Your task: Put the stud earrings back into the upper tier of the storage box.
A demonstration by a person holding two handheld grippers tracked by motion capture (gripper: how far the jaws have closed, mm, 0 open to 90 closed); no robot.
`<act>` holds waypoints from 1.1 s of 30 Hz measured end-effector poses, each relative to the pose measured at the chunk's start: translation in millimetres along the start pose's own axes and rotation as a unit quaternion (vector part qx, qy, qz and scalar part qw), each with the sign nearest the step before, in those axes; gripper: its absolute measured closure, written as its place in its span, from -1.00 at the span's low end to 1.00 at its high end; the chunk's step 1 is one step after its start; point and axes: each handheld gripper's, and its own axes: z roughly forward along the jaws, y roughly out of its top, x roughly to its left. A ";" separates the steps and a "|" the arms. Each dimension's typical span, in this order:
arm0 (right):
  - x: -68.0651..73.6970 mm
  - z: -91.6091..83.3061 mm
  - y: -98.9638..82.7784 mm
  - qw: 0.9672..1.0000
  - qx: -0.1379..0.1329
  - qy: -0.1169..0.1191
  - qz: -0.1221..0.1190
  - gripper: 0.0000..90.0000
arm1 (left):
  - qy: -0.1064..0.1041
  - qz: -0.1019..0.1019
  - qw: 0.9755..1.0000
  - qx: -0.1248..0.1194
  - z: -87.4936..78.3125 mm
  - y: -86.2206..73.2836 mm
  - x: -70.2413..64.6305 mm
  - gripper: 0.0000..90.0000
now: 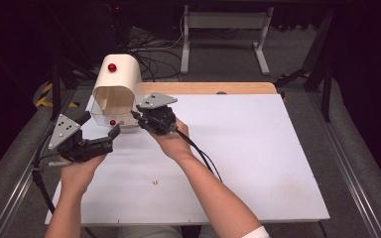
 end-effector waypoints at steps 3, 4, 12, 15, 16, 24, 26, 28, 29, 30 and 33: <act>-0.2 -7.0 -1.2 1.000 -0.001 0.003 0.001 0.61 | 0.001 0.001 1.000 0.000 0.7 -0.1 -0.7 -1.00; 0.2 -9.5 -1.6 1.000 -0.001 0.004 0.000 0.61 | 0.002 0.001 1.000 0.000 0.9 -0.2 -0.8 -1.00; 4.4 -28.3 -1.9 1.000 -0.007 0.012 -0.007 0.59 | 0.002 0.002 1.000 0.000 1.5 -1.1 -0.6 -1.00; 5.9 -32.9 -5.0 1.000 -0.002 0.015 -0.008 0.56 | 0.002 0.002 1.000 -0.001 1.2 -1.0 -1.1 -0.99; 5.9 -32.9 -5.0 1.000 -0.002 0.015 -0.008 0.56 | 0.001 0.003 1.000 -0.002 1.3 -1.0 -1.3 -0.99; 13.4 -40.1 -12.1 0.999 0.015 0.024 -0.023 0.51 | -0.005 0.009 1.000 -0.003 1.9 -1.3 -3.3 -0.98; 14.4 -41.7 -15.3 0.999 0.019 0.025 -0.022 0.51 | -0.006 0.010 1.000 -0.004 1.8 -1.1 -3.9 -0.98; 14.9 -42.8 -18.3 0.999 0.023 0.026 -0.023 0.50 | -0.006 0.011 1.000 -0.005 1.6 -0.9 -4.0 -0.98; 15.5 -43.3 -20.6 0.999 0.030 0.028 -0.023 0.48 | -0.006 0.011 1.000 -0.005 1.6 -0.8 -4.0 -0.98; 15.5 -43.3 -20.6 0.999 0.030 0.028 -0.023 0.48 | -0.005 0.010 1.000 -0.005 1.6 -0.8 -4.0 -0.98; 18.9 -44.9 -24.8 0.998 0.037 0.031 -0.029 0.46 | -0.007 0.011 1.000 -0.005 1.1 -0.4 -4.0 -0.97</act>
